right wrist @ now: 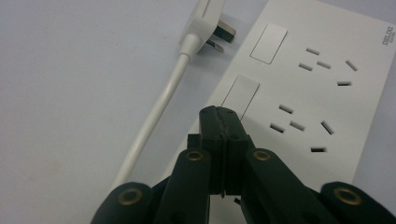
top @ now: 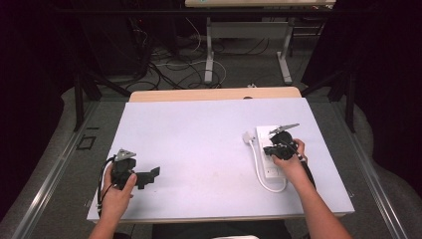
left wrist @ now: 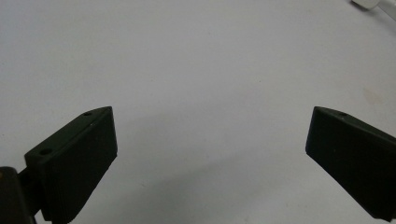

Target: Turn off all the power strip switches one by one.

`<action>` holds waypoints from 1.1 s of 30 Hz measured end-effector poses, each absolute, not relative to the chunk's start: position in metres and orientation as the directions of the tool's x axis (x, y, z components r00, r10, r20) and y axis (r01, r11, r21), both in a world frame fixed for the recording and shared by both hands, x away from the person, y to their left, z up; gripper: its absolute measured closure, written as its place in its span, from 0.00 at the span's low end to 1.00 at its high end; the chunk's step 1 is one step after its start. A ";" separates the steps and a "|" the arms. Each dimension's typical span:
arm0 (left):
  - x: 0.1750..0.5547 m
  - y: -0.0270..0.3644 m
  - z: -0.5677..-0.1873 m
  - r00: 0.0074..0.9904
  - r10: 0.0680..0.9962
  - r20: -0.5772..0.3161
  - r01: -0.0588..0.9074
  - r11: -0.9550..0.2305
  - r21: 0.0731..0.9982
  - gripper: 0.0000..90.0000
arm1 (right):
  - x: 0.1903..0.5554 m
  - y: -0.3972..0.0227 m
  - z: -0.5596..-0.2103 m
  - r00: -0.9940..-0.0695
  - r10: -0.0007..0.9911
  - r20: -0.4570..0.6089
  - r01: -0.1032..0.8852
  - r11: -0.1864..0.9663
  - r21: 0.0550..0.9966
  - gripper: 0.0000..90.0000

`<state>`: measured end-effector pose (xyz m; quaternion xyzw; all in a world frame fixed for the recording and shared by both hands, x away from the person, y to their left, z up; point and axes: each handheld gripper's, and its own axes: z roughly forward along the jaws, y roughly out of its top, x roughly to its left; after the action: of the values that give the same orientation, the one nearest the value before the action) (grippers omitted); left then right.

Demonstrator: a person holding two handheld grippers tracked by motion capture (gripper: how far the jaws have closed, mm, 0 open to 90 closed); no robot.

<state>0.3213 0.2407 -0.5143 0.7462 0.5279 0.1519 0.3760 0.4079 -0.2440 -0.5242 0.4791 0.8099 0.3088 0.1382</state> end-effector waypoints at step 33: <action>0.322 0.240 -0.515 0.400 0.901 -0.169 0.675 -0.165 0.719 0.02 | 0.416 -0.239 -0.503 -0.515 0.856 0.042 0.695 0.388 0.606 1.00</action>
<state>0.3221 0.2400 -0.5154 0.7482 0.5265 0.1508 0.3746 0.4160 -0.2389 -0.5025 0.4721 0.8212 0.2882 0.1402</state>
